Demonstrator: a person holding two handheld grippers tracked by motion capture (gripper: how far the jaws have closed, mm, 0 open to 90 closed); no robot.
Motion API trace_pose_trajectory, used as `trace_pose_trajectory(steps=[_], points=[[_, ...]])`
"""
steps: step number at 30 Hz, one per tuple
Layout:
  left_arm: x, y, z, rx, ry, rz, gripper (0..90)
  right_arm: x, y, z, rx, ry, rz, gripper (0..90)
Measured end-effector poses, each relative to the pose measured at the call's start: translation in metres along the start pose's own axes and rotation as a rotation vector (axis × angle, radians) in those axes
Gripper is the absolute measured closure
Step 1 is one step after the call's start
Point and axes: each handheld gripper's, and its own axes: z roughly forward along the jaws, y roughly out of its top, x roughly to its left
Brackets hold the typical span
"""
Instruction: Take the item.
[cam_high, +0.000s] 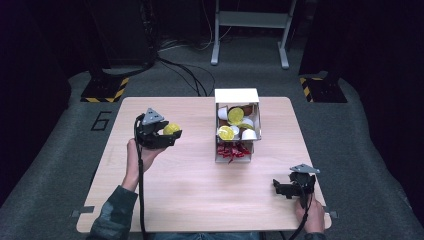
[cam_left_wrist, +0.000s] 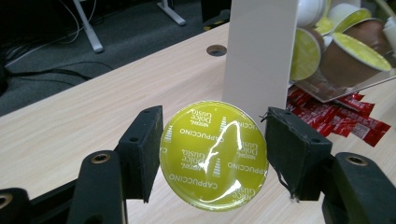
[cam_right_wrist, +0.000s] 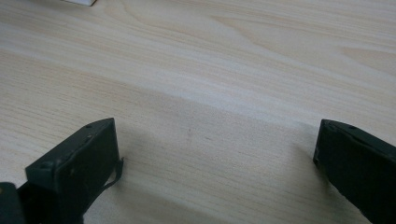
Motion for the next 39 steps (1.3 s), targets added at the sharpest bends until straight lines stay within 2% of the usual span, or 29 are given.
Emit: trace_pose_trajectory(steps=[16,30,39], points=[[0.018,-0.032,0.02,0.048,0.012,-0.061,38.6,0.0,0.0,0.0,0.0,0.0,0.0,0.0],[0.025,-0.058,0.046,0.109,0.015,-0.1,38.6,0.0,0.0,0.0,0.0,0.0,0.0,0.0],[0.027,-0.072,0.06,0.125,0.016,-0.134,38.6,0.0,0.0,0.0,0.0,0.0,0.0,0.0]])
